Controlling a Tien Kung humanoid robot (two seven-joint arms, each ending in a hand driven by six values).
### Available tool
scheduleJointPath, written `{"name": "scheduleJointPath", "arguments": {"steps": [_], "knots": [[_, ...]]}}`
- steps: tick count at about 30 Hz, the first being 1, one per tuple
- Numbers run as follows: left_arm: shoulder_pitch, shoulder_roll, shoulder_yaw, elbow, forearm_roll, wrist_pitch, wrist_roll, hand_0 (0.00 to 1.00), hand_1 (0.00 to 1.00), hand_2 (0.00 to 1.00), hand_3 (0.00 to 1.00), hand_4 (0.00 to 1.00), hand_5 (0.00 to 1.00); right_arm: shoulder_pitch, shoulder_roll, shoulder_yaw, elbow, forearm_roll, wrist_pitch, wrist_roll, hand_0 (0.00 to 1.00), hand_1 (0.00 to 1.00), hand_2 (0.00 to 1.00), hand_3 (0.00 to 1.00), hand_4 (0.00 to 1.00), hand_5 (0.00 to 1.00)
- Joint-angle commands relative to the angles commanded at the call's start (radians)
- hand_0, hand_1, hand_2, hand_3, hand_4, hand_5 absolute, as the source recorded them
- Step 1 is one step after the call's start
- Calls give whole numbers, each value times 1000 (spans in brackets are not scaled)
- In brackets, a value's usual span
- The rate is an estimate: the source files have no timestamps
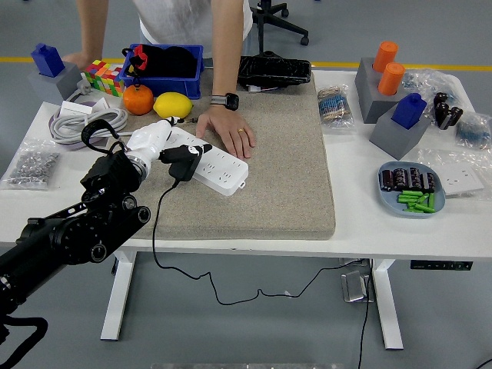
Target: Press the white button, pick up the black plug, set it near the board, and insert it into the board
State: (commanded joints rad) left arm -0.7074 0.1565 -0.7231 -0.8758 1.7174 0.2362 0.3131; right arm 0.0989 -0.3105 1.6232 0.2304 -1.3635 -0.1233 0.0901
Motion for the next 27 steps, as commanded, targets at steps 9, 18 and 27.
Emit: {"name": "scheduleJointPath", "arguments": {"steps": [9,18,27], "knots": [[58,95,-7,-110,-90,-8,-209,979,969,930,914,998,615,-1,0,3,2,-1,0,0,666,581,574,564,616,274],[133,187,9,-188,-111,0,-376,953,950,896,895,980,598,-3,1,7,3,-3,0,1,666,581,574,563,616,275],[167,220,27,-225,-105,-10,-402,944,935,882,876,938,621,-1,2,5,9,3,0,1,666,581,574,564,617,275]]}}
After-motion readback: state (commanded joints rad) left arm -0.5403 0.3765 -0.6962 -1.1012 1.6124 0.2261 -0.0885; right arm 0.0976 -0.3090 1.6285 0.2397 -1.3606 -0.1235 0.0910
